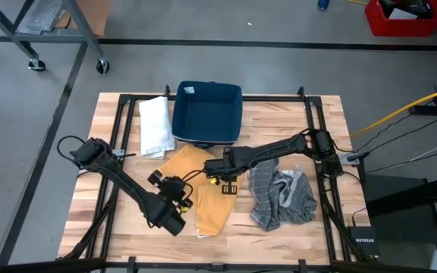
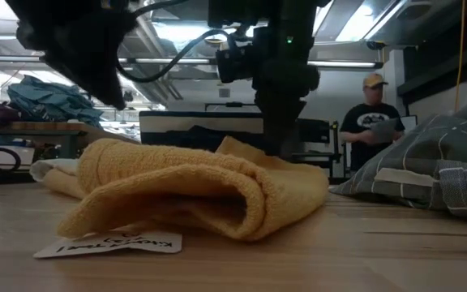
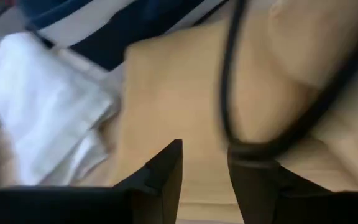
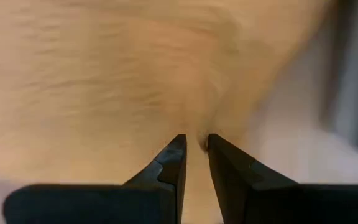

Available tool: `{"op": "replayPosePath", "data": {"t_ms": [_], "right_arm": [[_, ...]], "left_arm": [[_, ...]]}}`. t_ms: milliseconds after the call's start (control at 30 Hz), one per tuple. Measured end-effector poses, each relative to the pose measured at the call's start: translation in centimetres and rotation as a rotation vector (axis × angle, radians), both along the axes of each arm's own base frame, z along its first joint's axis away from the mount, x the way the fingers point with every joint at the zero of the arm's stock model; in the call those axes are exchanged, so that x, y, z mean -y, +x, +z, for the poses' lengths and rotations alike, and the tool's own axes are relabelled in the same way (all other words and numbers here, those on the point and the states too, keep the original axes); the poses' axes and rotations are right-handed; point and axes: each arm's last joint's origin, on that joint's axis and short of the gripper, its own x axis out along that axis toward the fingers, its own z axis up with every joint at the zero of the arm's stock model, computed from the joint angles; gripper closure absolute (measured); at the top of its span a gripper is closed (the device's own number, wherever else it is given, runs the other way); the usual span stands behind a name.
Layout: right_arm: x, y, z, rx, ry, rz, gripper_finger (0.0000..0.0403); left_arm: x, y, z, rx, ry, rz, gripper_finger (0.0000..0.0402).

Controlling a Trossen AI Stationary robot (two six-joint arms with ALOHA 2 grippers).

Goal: Fold towel
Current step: Fold the yellow towel

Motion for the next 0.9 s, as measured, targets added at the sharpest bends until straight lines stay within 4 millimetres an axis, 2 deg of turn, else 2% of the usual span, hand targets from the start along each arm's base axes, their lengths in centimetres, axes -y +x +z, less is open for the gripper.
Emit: {"op": "replayPosePath", "data": {"t_ms": [167, 267, 367, 600, 767, 900], "right_arm": [[0.7, 0.2, 0.2, 0.049, -0.247, -0.053, 0.0331], [0.8, 0.3, 0.3, 0.067, -0.276, -0.062, 0.0331], [0.6, 0.3, 0.2, 0.061, -0.222, -0.051, 0.0331], [-0.6, 0.4, -0.1, 0.035, 0.081, -0.038, 0.0331], [-2.3, 0.2, -0.7, 0.025, 0.065, -0.020, 0.0331], [-3.6, 0.2, -1.5, 0.011, 0.051, 0.009, 0.0331]], "left_arm": [[-1.2, -0.6, -1.8, -0.140, -0.064, 0.050, 0.0299], [-1.8, -1.4, -3.1, -0.175, -0.085, 0.093, 0.0306], [-2.5, -2.3, -4.2, -0.170, -0.060, 0.164, 0.0316], [-4.0, -3.8, -6.5, -0.126, -0.044, 0.274, 0.0341], [-4.0, -4.1, -8.4, -0.121, -0.148, 0.255, 0.0357], [-3.3, -4.0, -8.8, -0.160, -0.242, 0.210, 0.0368]]}}
